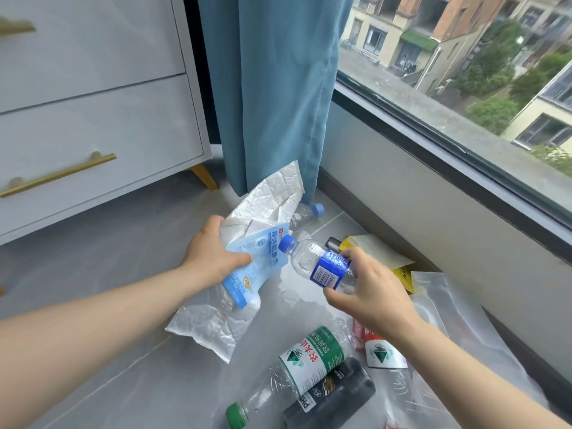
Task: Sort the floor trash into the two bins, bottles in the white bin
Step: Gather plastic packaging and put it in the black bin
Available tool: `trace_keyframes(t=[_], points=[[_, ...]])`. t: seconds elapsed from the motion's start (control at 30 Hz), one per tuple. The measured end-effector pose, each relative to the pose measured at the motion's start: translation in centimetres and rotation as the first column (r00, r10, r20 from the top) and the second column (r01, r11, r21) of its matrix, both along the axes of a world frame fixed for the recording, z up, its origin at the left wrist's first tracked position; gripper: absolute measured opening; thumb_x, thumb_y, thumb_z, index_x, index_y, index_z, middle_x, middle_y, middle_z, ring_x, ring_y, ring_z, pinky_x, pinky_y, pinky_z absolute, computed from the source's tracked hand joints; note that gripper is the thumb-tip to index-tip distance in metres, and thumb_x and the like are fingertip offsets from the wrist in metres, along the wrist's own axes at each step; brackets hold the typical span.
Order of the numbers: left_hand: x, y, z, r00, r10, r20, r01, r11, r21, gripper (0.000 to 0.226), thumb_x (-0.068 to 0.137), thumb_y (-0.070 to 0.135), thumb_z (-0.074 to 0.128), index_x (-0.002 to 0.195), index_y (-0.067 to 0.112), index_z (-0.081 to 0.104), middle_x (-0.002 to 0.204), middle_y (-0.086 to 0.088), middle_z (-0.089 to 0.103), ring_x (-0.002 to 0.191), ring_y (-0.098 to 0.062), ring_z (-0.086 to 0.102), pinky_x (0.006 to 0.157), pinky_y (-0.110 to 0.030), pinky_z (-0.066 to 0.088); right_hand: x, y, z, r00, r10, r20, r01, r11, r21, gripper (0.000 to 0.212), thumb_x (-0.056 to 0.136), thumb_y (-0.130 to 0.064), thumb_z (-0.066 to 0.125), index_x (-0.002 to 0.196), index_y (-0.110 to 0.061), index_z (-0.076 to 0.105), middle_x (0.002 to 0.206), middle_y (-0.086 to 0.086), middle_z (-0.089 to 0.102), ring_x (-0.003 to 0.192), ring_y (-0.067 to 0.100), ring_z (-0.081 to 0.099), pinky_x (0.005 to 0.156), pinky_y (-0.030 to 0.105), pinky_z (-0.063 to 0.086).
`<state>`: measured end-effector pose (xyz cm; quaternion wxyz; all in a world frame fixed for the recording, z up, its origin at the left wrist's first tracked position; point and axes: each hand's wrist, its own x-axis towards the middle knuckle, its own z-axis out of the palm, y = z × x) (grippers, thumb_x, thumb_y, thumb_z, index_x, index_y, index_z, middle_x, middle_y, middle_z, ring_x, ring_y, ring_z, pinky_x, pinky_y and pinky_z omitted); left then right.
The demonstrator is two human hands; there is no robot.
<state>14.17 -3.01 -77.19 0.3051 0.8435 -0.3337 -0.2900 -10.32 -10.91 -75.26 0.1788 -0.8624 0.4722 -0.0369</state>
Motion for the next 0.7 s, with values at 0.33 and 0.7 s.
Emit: trace_keyframes(t=[0.33, 0.7], points=[[0.8, -1.4, 5.0, 1.000, 0.001, -0.029, -0.003, 0.998, -0.059, 0.067, 0.068, 0.020, 0.082, 0.121, 0.017, 0.042, 0.105, -0.002, 0.056, 0.091, -0.022, 0.057, 0.072, -0.029, 0.046, 0.4, -1.1, 4.7, 0.991, -0.110, 0.071, 0.108, 0.994, 0.028, 0.046, 0.071, -0.048, 0.069, 0.105, -0.028, 0.046, 0.096, -0.010, 0.060, 0.086, 0.013, 0.056, 0.072, 0.028, 0.045], [0.0, -4.9, 15.2, 0.962, -0.087, -0.261, 0.058, 0.991, -0.118, 0.044, 0.059, 0.022, 0.077, 0.093, 0.024, 0.049, 0.088, 0.006, 0.061, 0.078, -0.012, 0.061, 0.058, -0.023, 0.045, 1.7, -3.7, 15.5, 0.885, -0.348, 0.310, 0.316, 0.937, 0.150, 0.038, 0.071, -0.038, 0.075, 0.100, -0.033, 0.051, 0.089, -0.021, 0.062, 0.086, -0.004, 0.056, 0.070, 0.025, 0.043]])
